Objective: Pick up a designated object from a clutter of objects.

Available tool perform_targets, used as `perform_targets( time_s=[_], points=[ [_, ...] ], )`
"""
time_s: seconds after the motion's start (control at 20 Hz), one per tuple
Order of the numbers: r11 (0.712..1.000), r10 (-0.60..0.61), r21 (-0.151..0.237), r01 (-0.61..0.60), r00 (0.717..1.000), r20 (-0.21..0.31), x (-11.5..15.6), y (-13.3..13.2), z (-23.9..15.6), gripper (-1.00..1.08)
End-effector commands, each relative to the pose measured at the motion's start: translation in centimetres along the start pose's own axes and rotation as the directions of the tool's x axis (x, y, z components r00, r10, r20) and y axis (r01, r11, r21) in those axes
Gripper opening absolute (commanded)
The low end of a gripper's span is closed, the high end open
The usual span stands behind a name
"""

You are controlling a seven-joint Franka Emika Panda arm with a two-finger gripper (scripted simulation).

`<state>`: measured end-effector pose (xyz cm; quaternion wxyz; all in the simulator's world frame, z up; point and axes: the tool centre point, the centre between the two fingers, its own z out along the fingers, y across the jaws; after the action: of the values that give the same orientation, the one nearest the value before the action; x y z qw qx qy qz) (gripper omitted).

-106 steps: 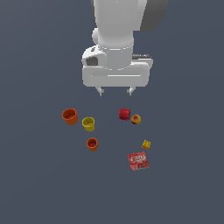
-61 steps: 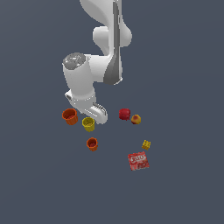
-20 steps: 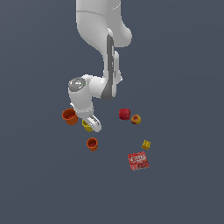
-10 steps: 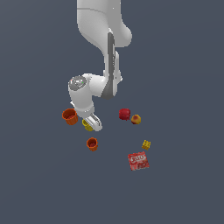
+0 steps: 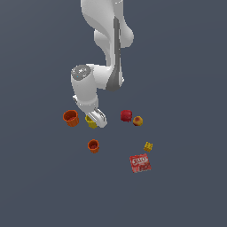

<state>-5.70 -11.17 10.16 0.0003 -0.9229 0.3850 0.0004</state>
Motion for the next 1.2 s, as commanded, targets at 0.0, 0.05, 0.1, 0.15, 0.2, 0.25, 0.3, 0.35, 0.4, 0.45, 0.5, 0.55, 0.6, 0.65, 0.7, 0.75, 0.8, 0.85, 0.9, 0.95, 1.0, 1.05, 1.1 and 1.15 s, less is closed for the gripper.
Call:
perform_targets(
  time_s=[0.0, 0.05, 0.1, 0.15, 0.2, 0.25, 0.3, 0.35, 0.4, 0.45, 0.5, 0.55, 0.6, 0.65, 0.7, 0.75, 0.8, 0.85, 0.9, 0.95, 1.0, 1.05, 1.1, 1.15],
  points=[
    [1.000, 0.000, 0.000, 0.000, 1.000, -0.002, -0.6, -0.5, -1.9, -1.00],
    [1.000, 0.000, 0.000, 0.000, 1.000, -0.002, -0.9, -0.7, -2.8, -1.00],
    [1.000, 0.000, 0.000, 0.000, 1.000, -0.002, -1.2, -0.9, -3.7, -1.00],
    [1.000, 0.000, 0.000, 0.000, 1.000, -0.002, -1.5, -1.1, -4.6, -1.00],
    [1.000, 0.001, -0.001, -0.001, 1.000, -0.002, -1.8, -1.3, -5.6, -1.00],
    [1.000, 0.001, -0.001, -0.001, 1.000, -0.003, -2.1, -1.6, -6.6, -1.00],
    [1.000, 0.001, -0.001, -0.001, 1.000, -0.003, -2.4, -1.8, -7.6, -1.00],
    [1.000, 0.001, -0.002, -0.001, 1.000, -0.003, -2.7, -2.1, -8.6, -1.00],
    [1.000, 0.001, -0.002, -0.001, 1.000, -0.003, -3.1, -2.3, -9.6, -1.00],
    [1.000, 0.001, -0.002, -0.001, 1.000, -0.004, -3.4, -2.6, -10.6, -1.00],
    [1.000, 0.001, -0.002, -0.001, 1.000, -0.004, -3.7, -2.8, -11.6, -1.00],
    [1.000, 0.001, -0.003, -0.001, 1.000, -0.004, -4.0, -3.0, -12.6, -1.00],
    [1.000, 0.001, -0.003, -0.001, 1.000, -0.004, -4.3, -3.3, -13.6, -1.00],
    [1.000, 0.001, -0.003, -0.001, 1.000, -0.004, -4.6, -3.5, -14.6, -1.00],
    [1.000, 0.001, -0.003, -0.001, 1.000, -0.004, -4.9, -3.8, -15.5, -1.00],
    [1.000, 0.001, -0.003, -0.001, 1.000, -0.004, -5.2, -4.0, -16.5, -1.00],
    [1.000, 0.001, -0.003, -0.001, 1.000, -0.004, -5.5, -4.3, -17.5, -1.00],
    [1.000, 0.001, -0.003, -0.001, 1.000, -0.004, -5.8, -4.5, -18.5, -1.00],
    [1.000, 0.001, -0.003, -0.001, 1.000, -0.004, -6.1, -4.8, -19.4, -1.00],
    [1.000, 0.001, -0.003, -0.001, 1.000, -0.004, -6.5, -5.0, -20.4, -1.00],
    [1.000, 0.001, -0.003, -0.001, 1.000, -0.004, -6.8, -5.3, -21.4, -1.00],
    [1.000, 0.001, -0.003, -0.001, 1.000, -0.004, -7.1, -5.5, -22.4, -1.00],
    [1.000, 0.001, -0.003, -0.001, 1.000, -0.003, -7.3, -5.8, -23.3, -1.00],
    [1.000, 0.001, -0.003, -0.001, 1.000, -0.003, -7.6, -6.1, -24.2, -1.00]
  ],
)
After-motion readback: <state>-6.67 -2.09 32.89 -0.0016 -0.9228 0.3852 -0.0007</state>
